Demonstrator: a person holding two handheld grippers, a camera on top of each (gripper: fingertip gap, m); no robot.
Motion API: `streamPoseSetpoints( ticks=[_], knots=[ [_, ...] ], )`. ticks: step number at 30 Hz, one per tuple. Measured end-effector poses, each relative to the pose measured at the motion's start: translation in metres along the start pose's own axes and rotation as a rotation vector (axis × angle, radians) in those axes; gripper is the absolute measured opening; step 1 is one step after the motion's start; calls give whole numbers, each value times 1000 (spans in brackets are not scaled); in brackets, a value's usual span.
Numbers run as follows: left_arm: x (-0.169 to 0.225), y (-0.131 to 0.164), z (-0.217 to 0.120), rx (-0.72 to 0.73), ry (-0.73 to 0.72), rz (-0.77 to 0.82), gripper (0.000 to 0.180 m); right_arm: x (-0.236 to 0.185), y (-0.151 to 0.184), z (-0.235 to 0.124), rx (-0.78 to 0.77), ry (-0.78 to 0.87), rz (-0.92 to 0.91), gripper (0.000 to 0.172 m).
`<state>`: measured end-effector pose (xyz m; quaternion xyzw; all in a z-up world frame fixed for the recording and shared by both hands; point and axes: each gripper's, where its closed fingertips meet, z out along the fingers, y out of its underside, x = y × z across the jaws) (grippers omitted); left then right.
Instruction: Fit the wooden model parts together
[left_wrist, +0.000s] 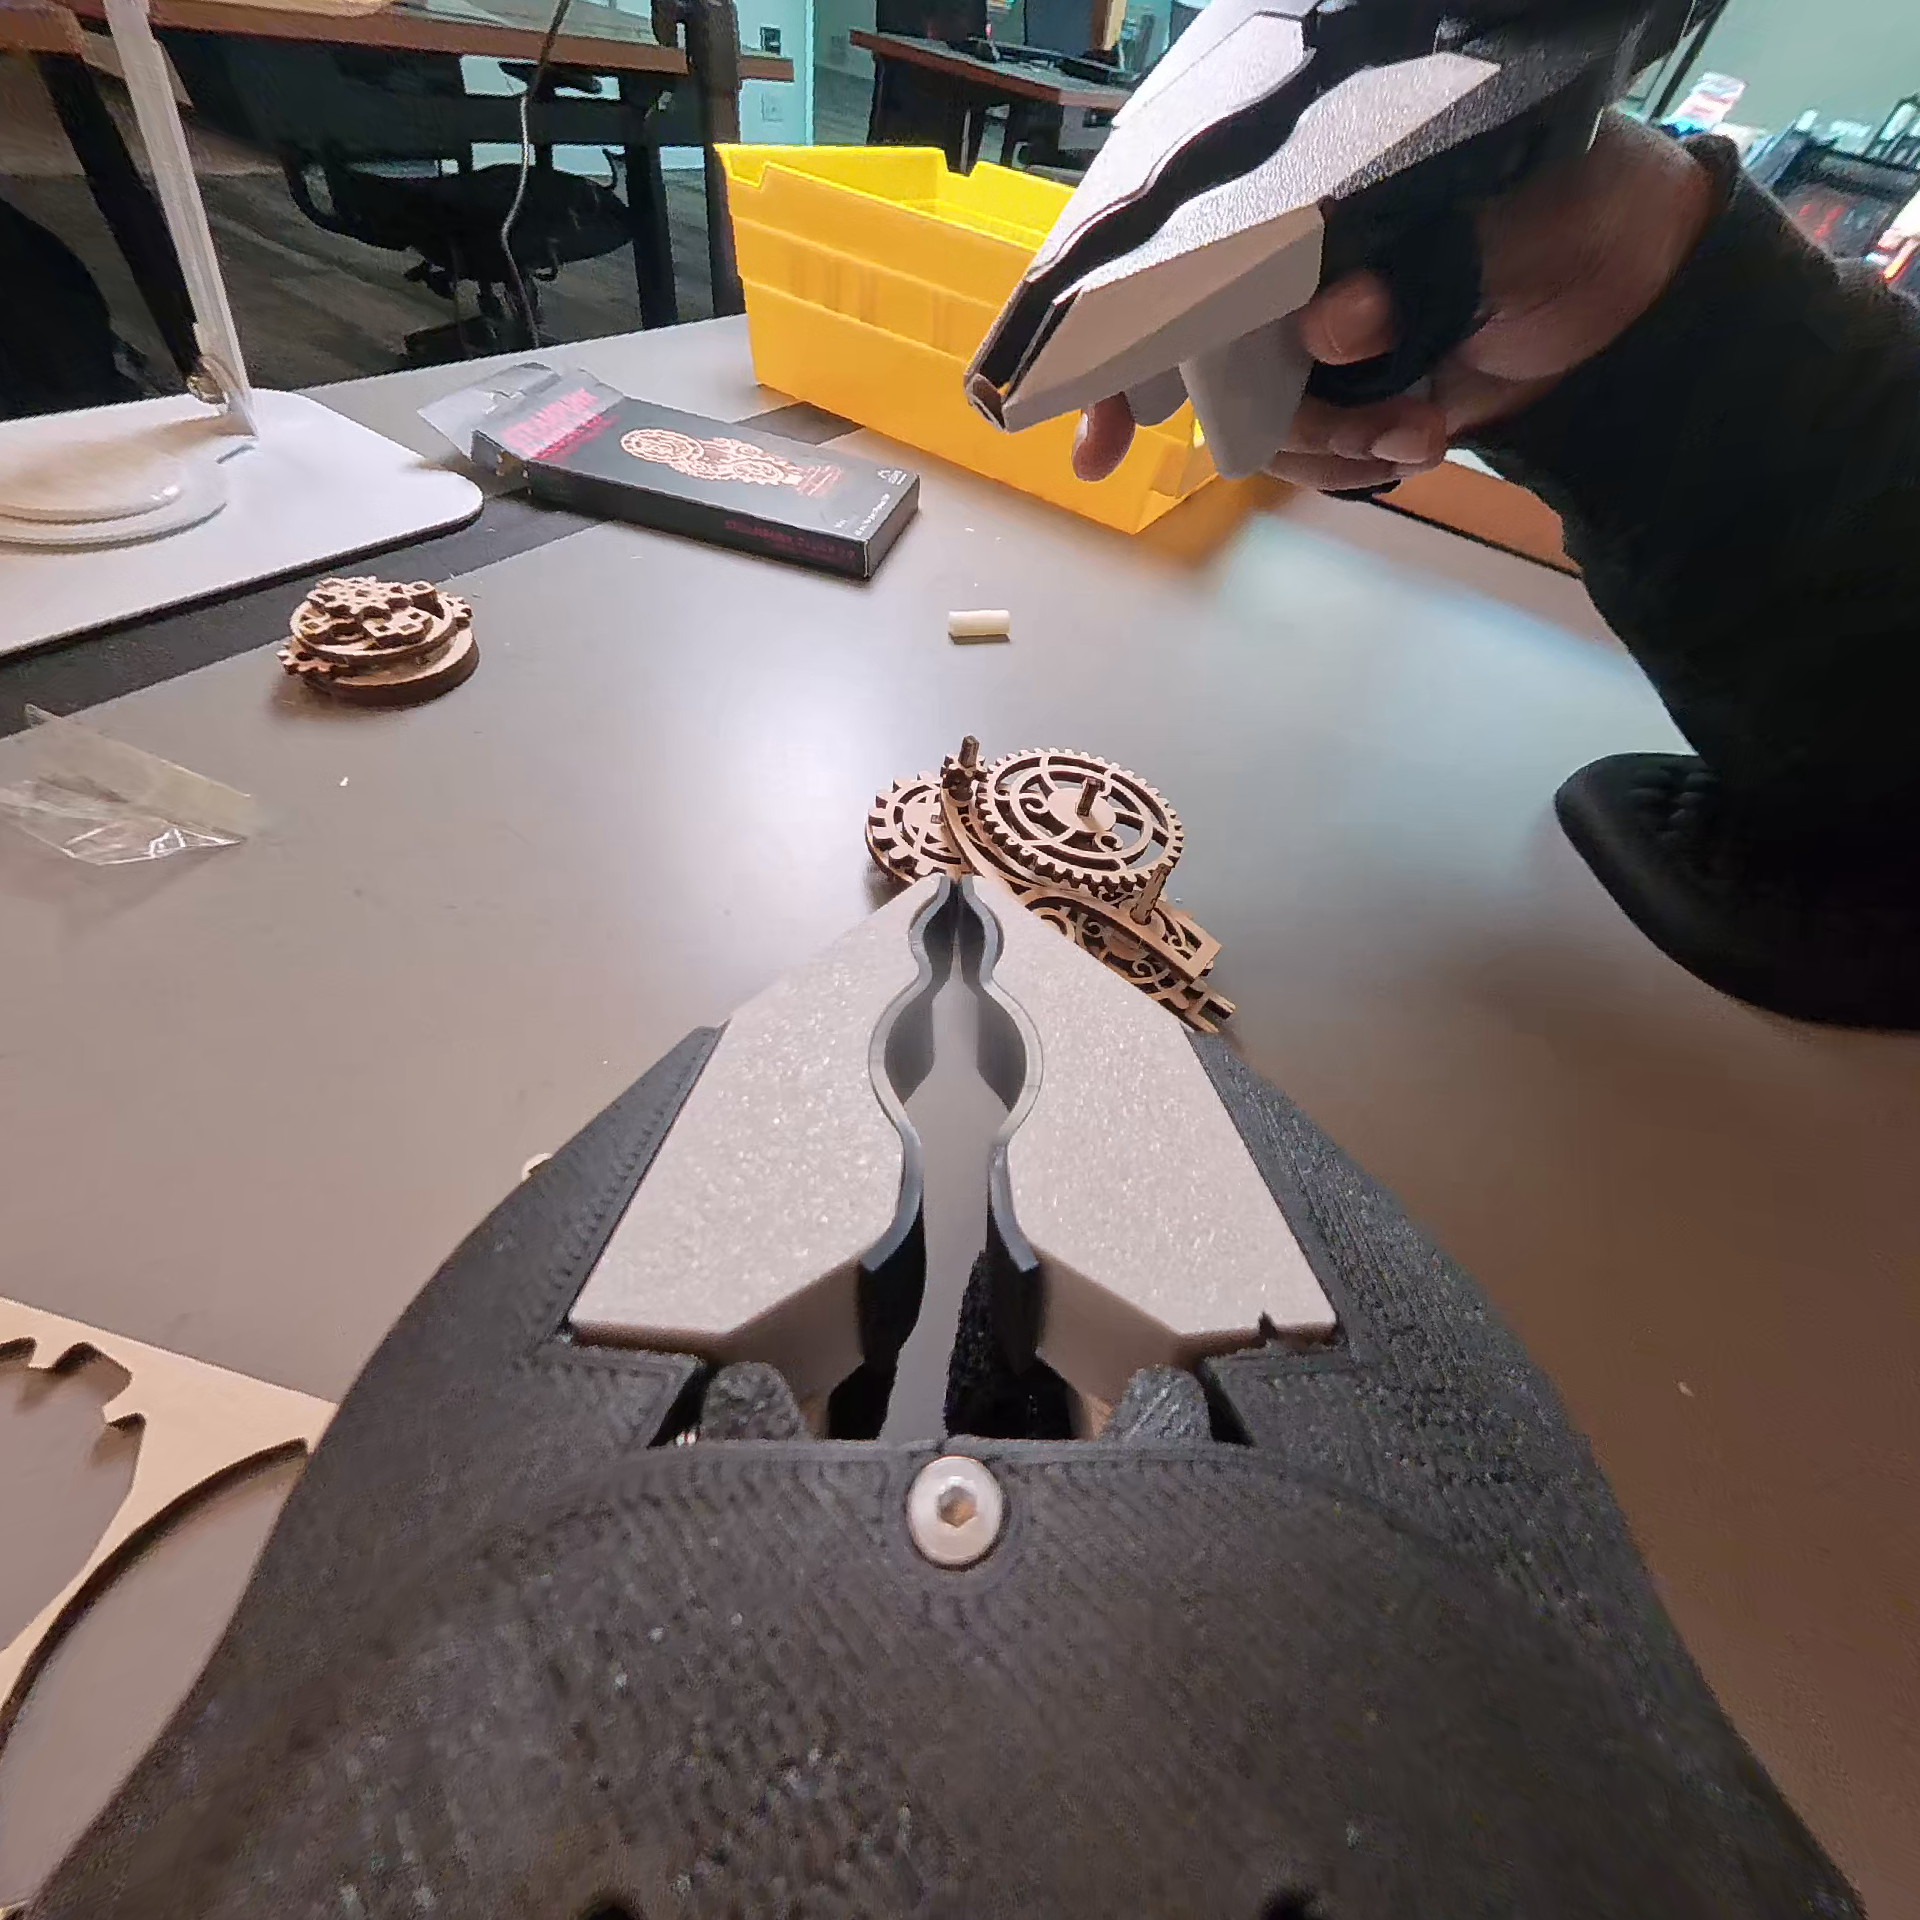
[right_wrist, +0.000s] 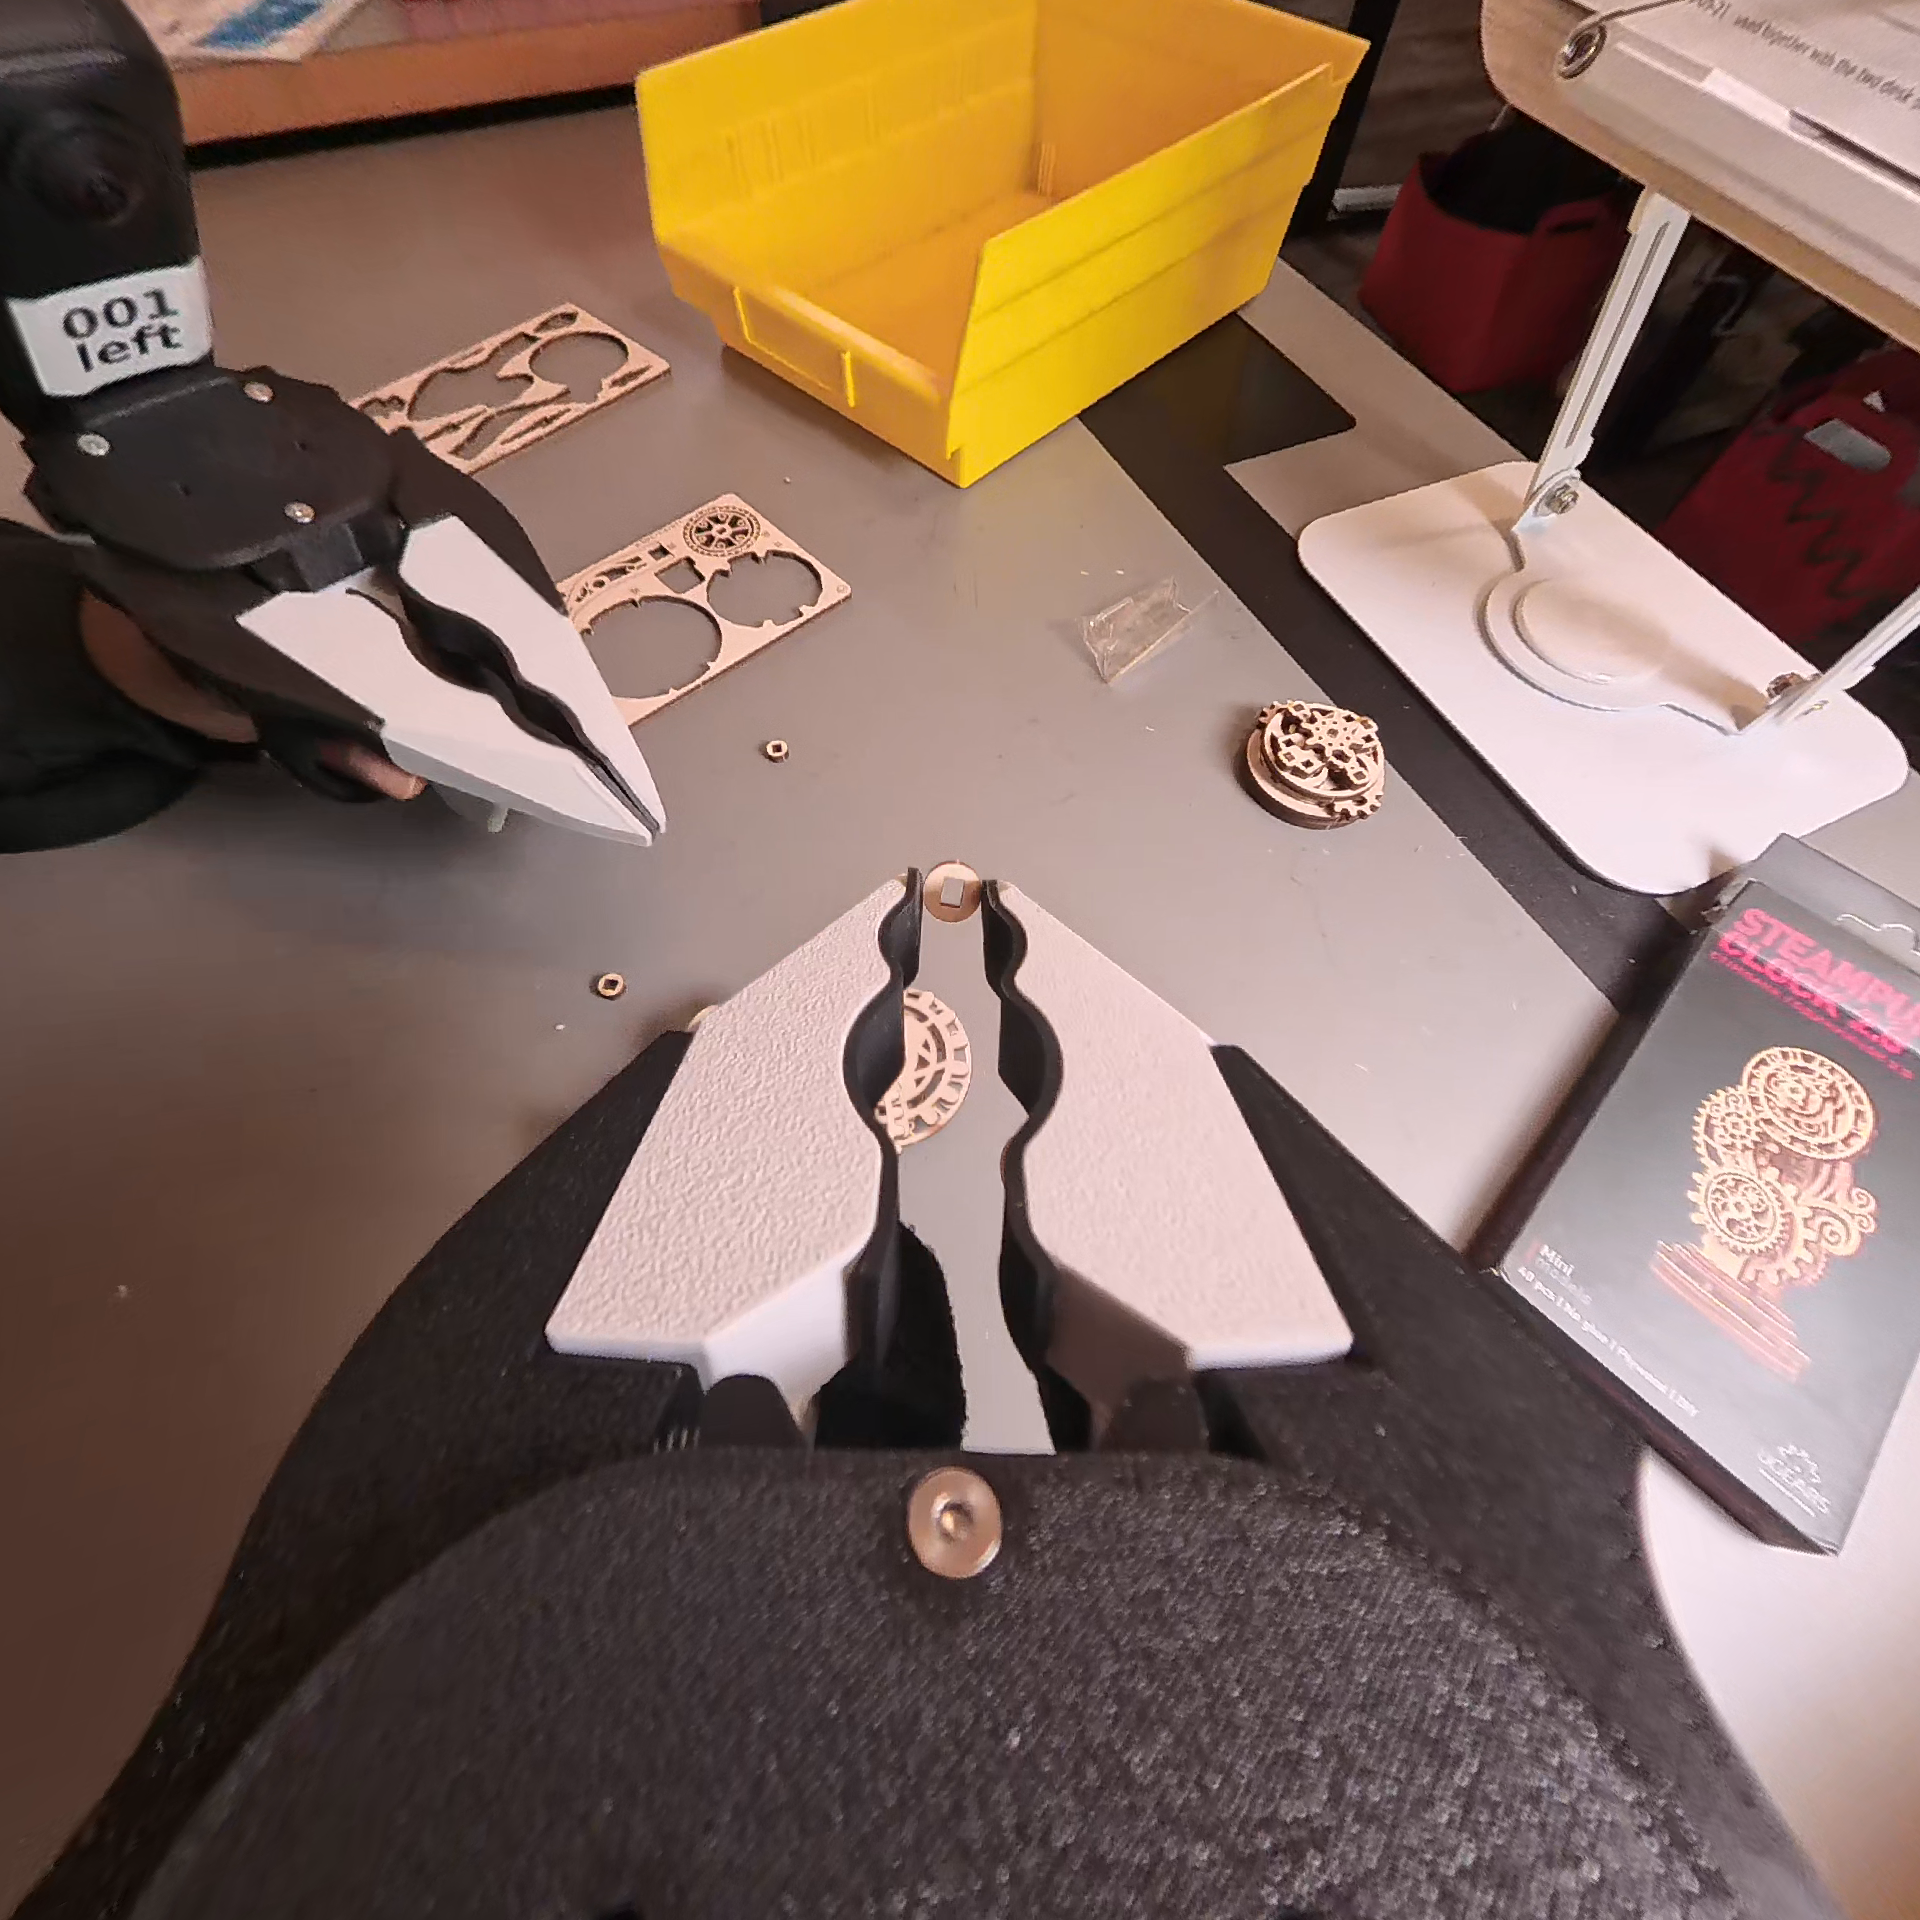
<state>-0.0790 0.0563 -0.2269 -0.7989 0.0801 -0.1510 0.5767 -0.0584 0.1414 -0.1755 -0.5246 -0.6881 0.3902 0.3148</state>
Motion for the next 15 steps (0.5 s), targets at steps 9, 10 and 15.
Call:
streamPoseSetpoints(
  ticks=[9, 10, 15],
  knots=[
    [-3, -1, -1, 14, -14, -27, 1, -19, 30, 9, -147, -94, -73, 9],
    [-3, 0, 0, 12, -14, -23, 3, -23, 36, 11, -170, -119, -81, 10],
    [-2, 2, 1, -4, -18, -1, 6, -43, 56, 14, -255, -221, -152, 10]
  ],
)
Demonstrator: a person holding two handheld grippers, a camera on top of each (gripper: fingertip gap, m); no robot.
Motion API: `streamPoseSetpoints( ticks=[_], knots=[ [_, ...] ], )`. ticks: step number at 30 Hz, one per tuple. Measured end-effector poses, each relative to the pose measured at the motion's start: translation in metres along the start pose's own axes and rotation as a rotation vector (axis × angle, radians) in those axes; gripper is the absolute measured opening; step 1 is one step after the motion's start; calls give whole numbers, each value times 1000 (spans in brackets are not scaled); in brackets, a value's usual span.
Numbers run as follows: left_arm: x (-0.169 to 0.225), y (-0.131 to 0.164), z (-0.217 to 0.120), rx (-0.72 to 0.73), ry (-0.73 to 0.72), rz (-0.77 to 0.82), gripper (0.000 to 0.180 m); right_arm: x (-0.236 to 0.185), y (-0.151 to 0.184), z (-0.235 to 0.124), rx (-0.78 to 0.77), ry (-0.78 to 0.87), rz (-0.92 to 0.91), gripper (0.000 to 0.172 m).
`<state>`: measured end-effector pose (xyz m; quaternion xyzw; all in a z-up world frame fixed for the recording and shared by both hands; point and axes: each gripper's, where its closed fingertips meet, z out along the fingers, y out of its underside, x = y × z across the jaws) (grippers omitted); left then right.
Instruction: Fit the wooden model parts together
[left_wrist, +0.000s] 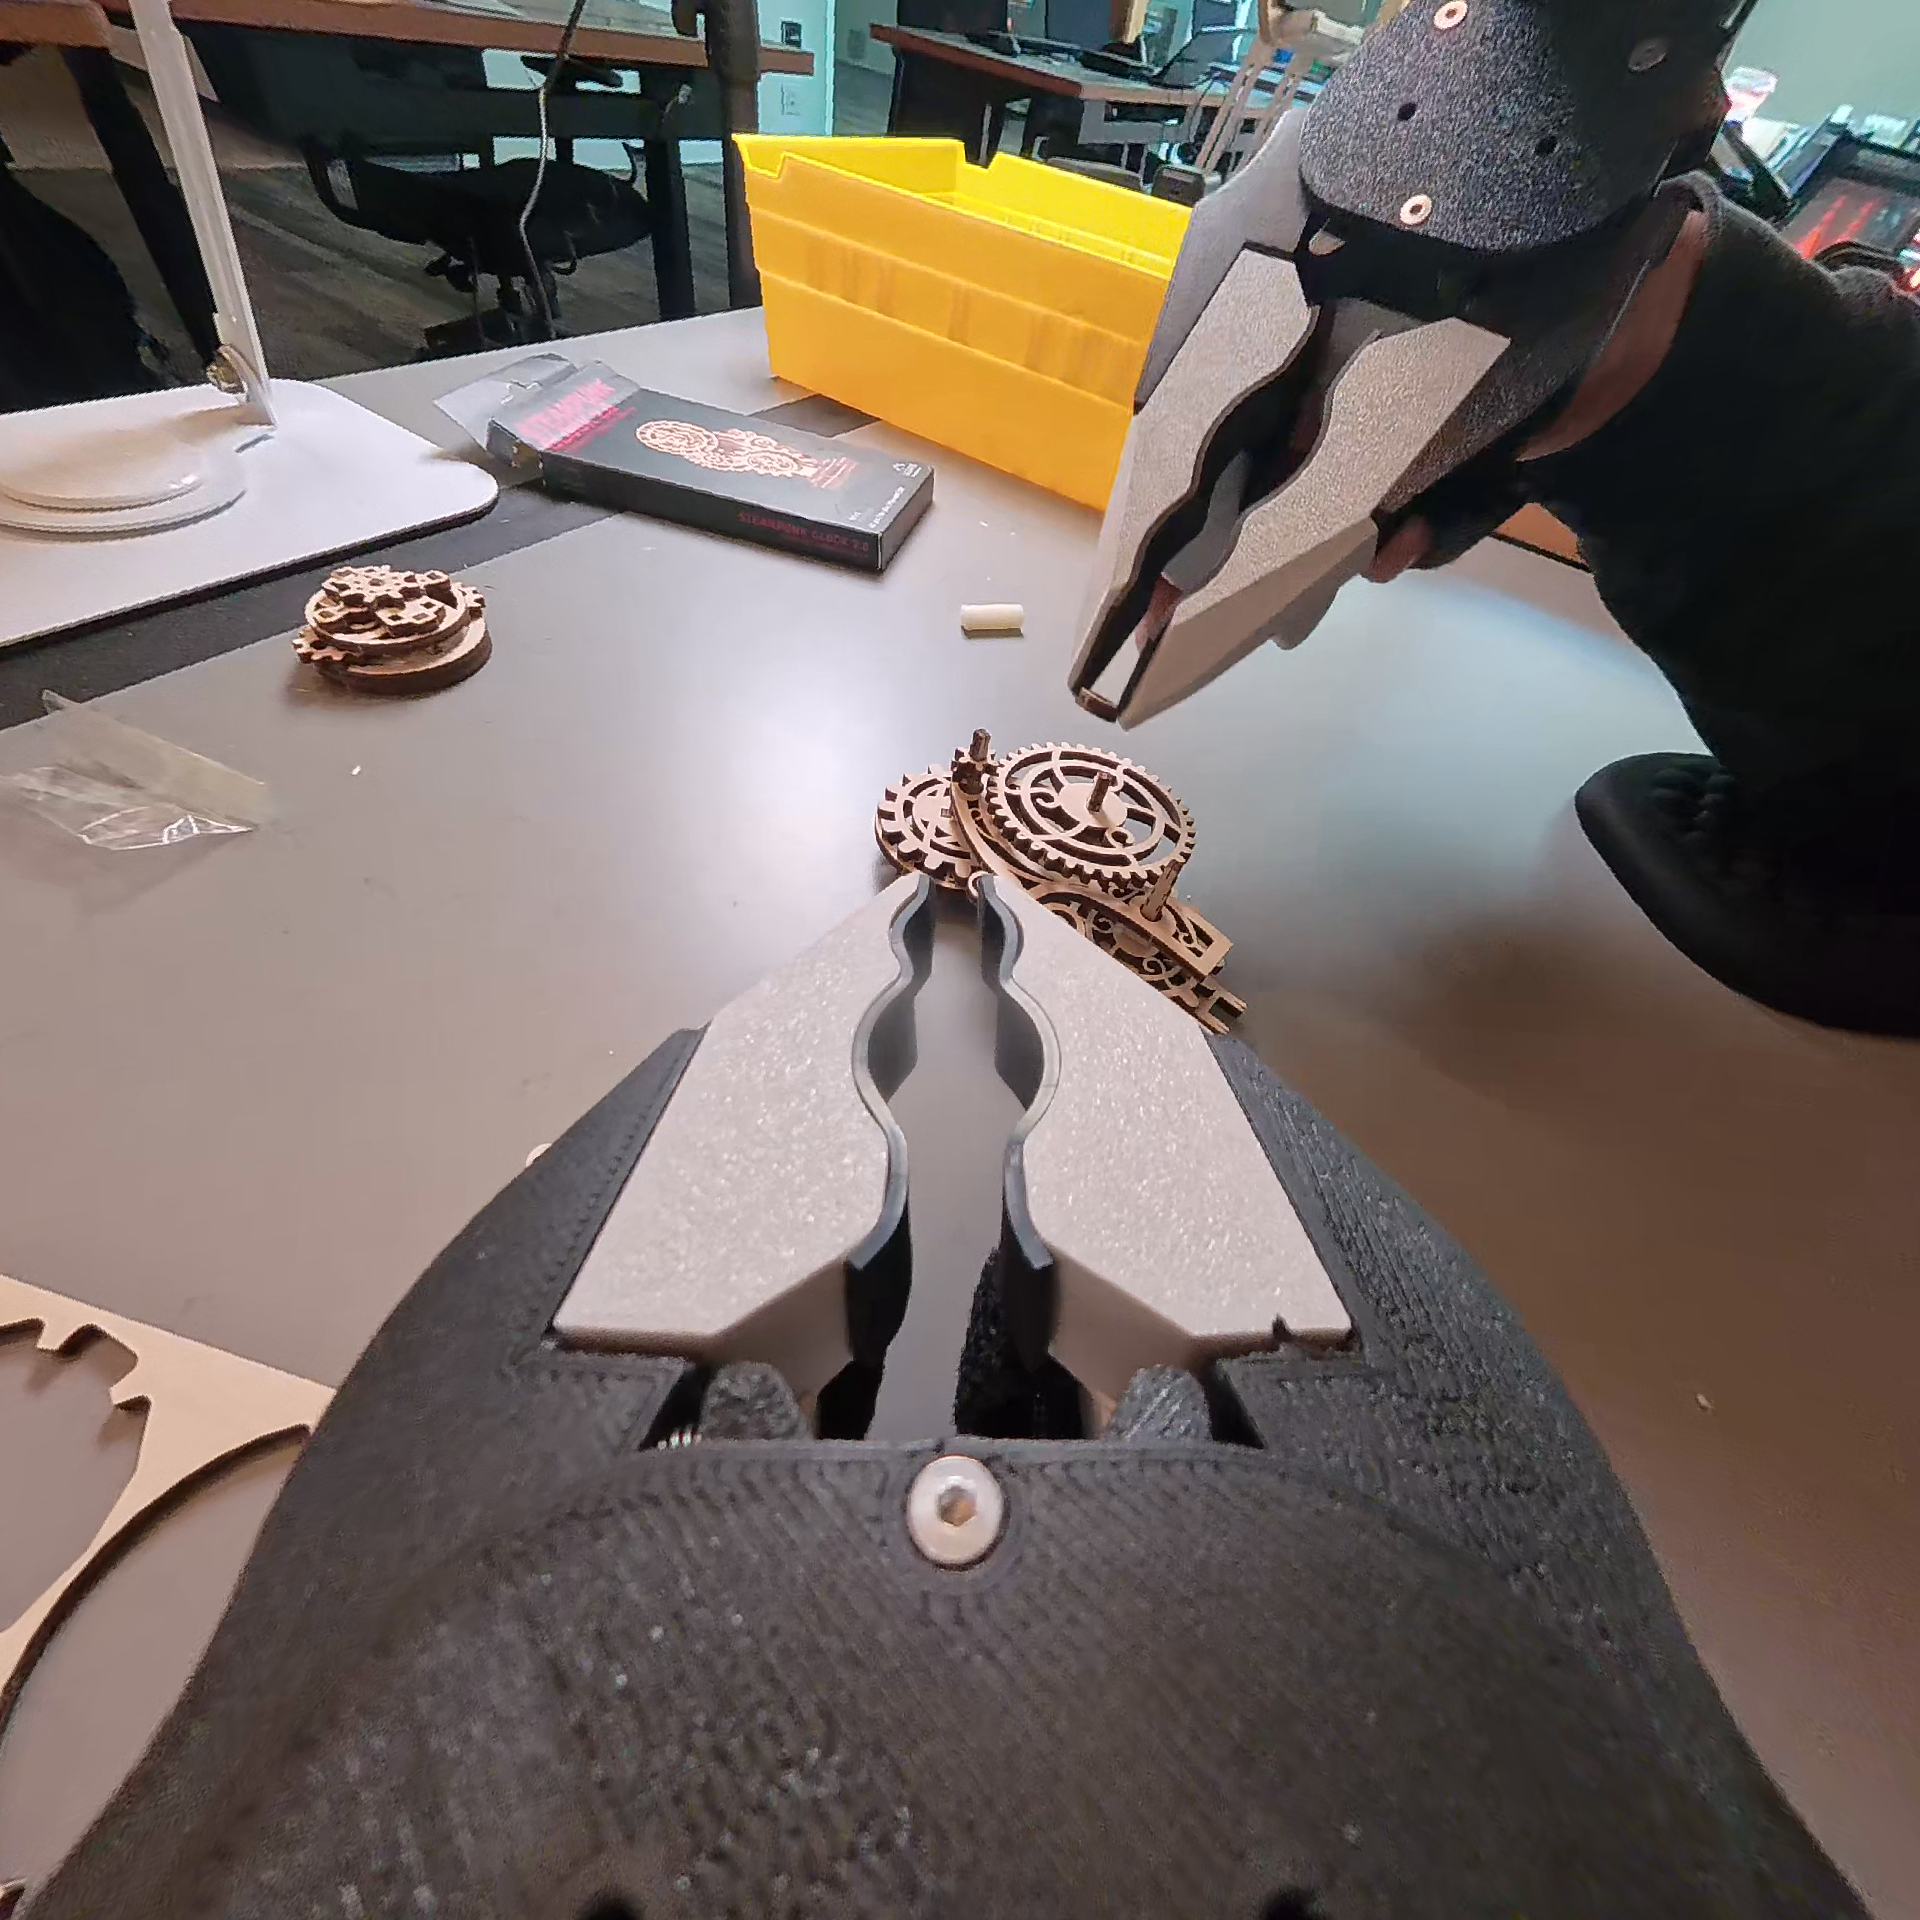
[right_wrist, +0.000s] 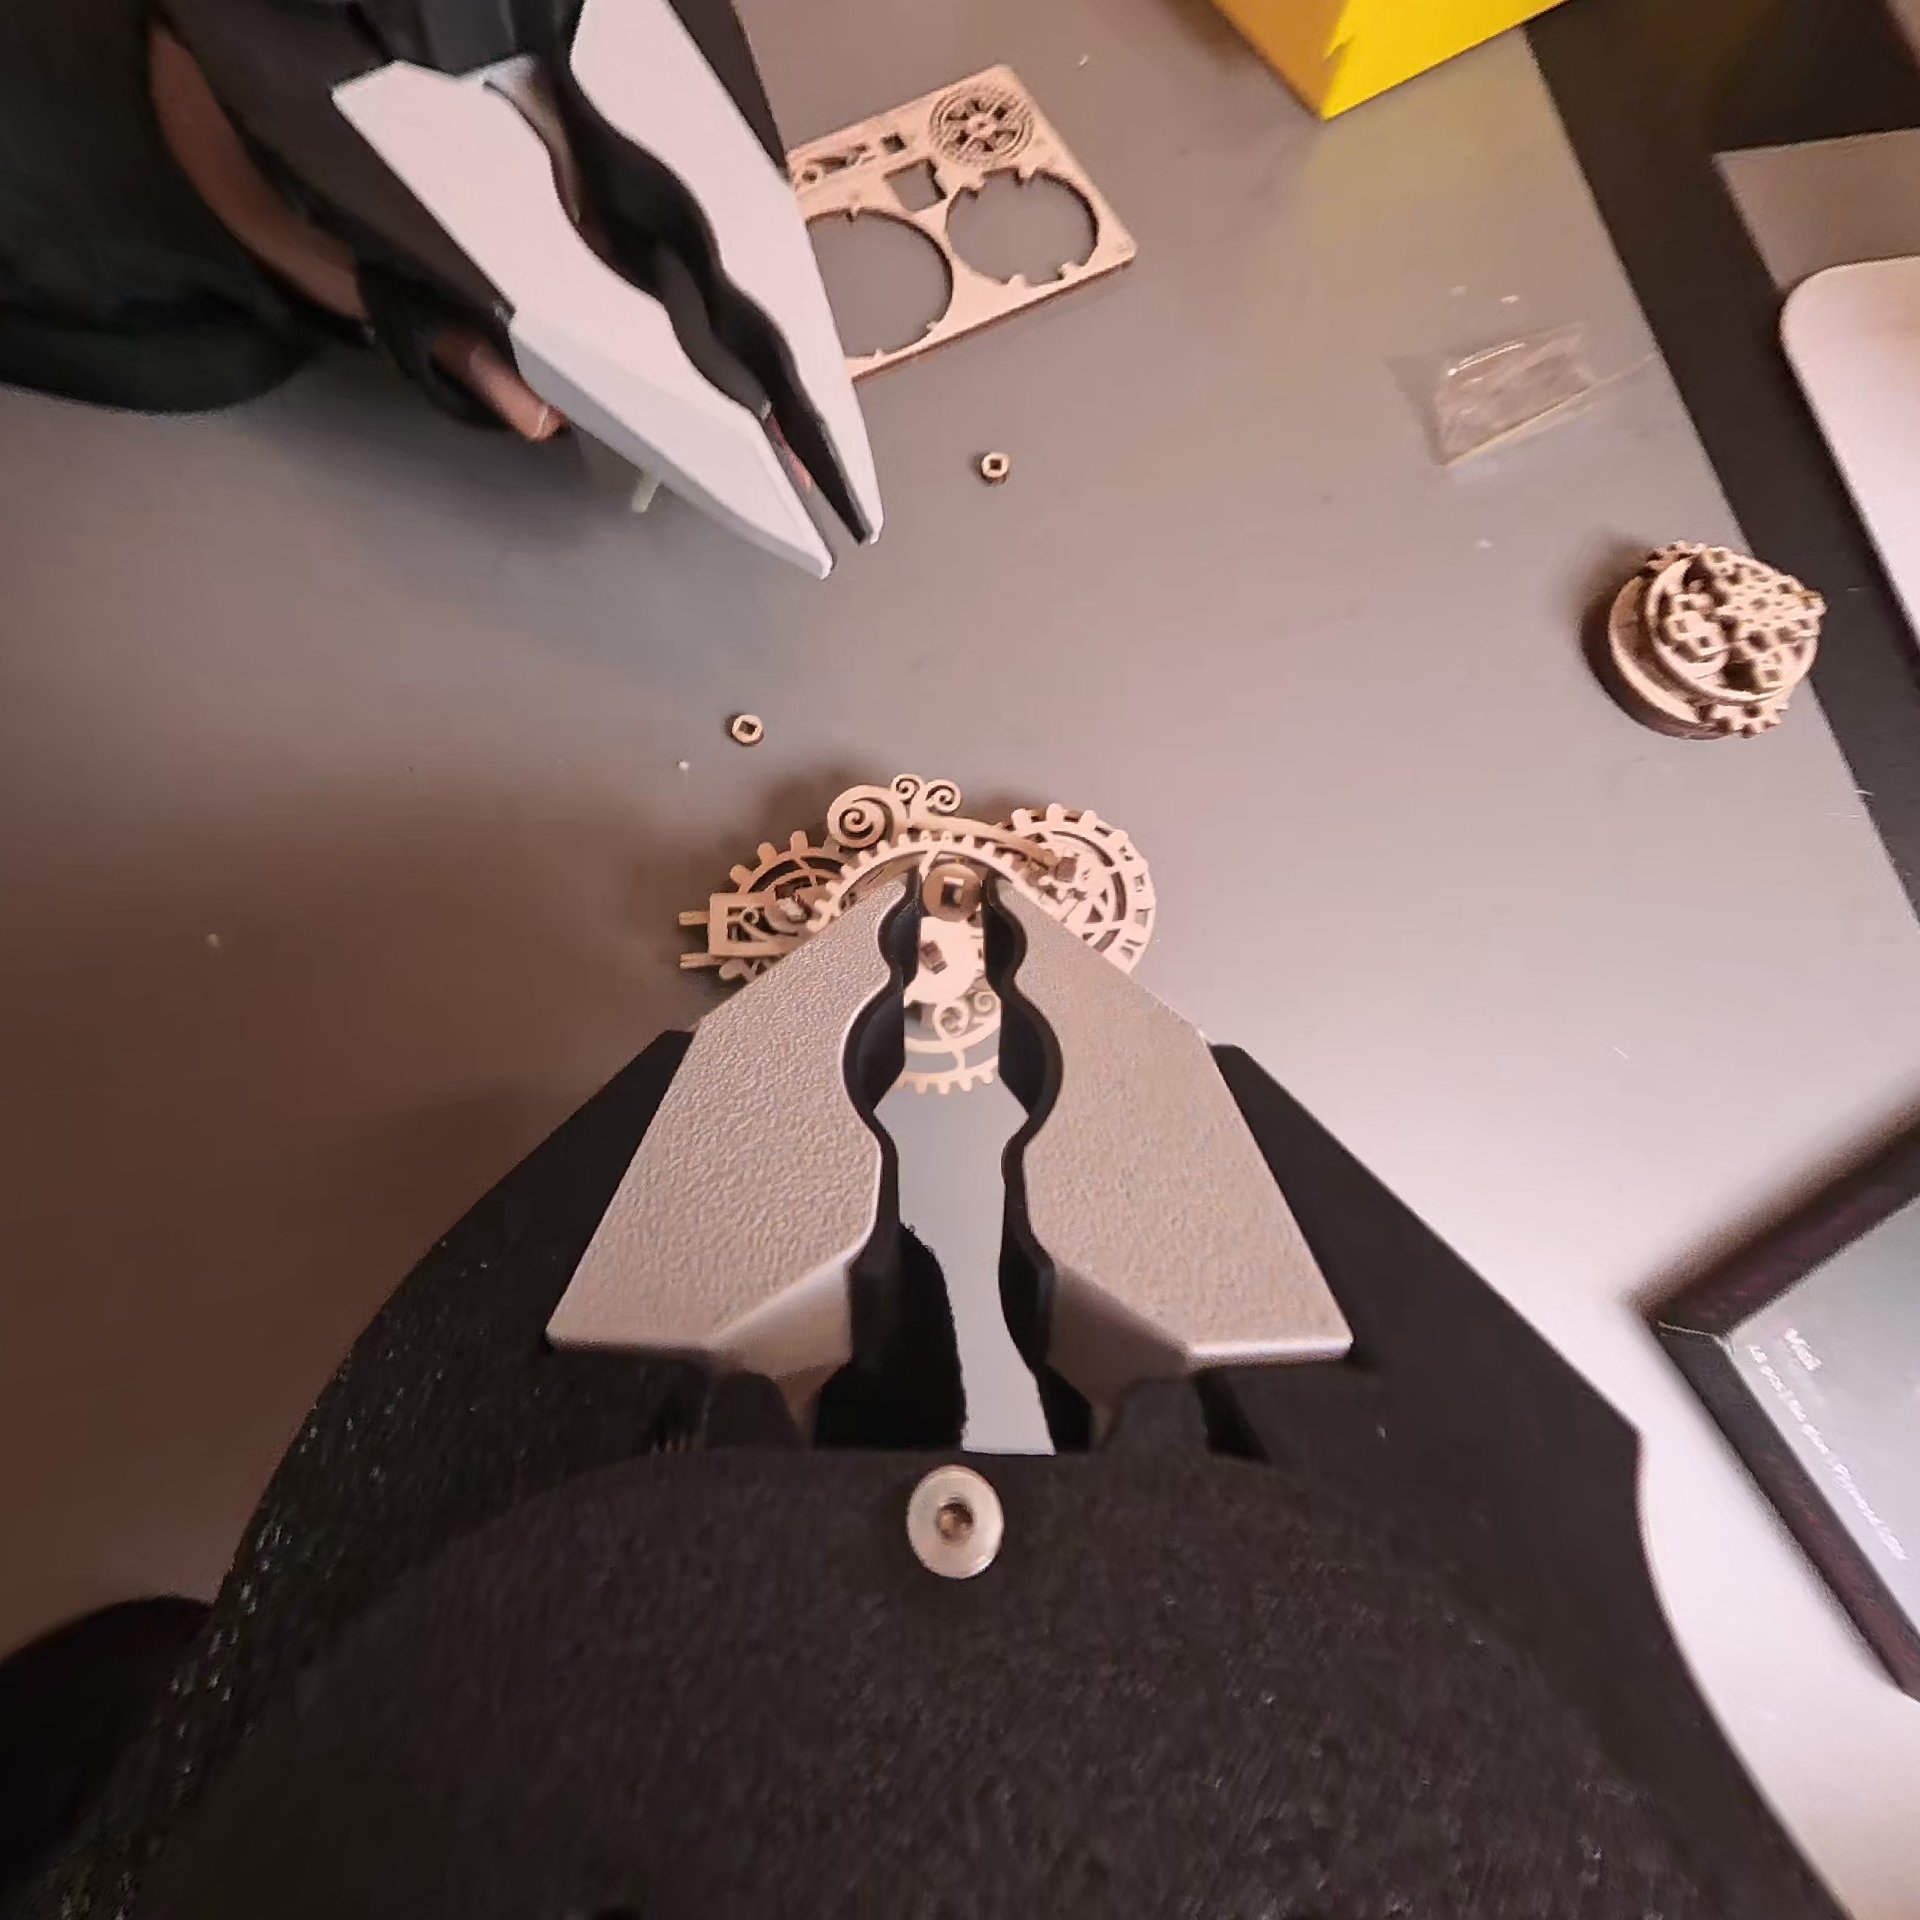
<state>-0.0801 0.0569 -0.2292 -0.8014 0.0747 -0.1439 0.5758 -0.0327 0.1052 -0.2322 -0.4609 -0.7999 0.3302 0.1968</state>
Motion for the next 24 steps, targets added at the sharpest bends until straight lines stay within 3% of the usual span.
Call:
streamPoseSetpoints(
  ticks=[6, 24],
  knots=[
    [2, 1, 1, -7, 15, -8, 7, -3, 16, 6, -78, -11, -28, 10],
    [7, 5, 3, -27, 42, -17, 9, -6, 19, 9, -103, -12, -67, 10]
  ],
)
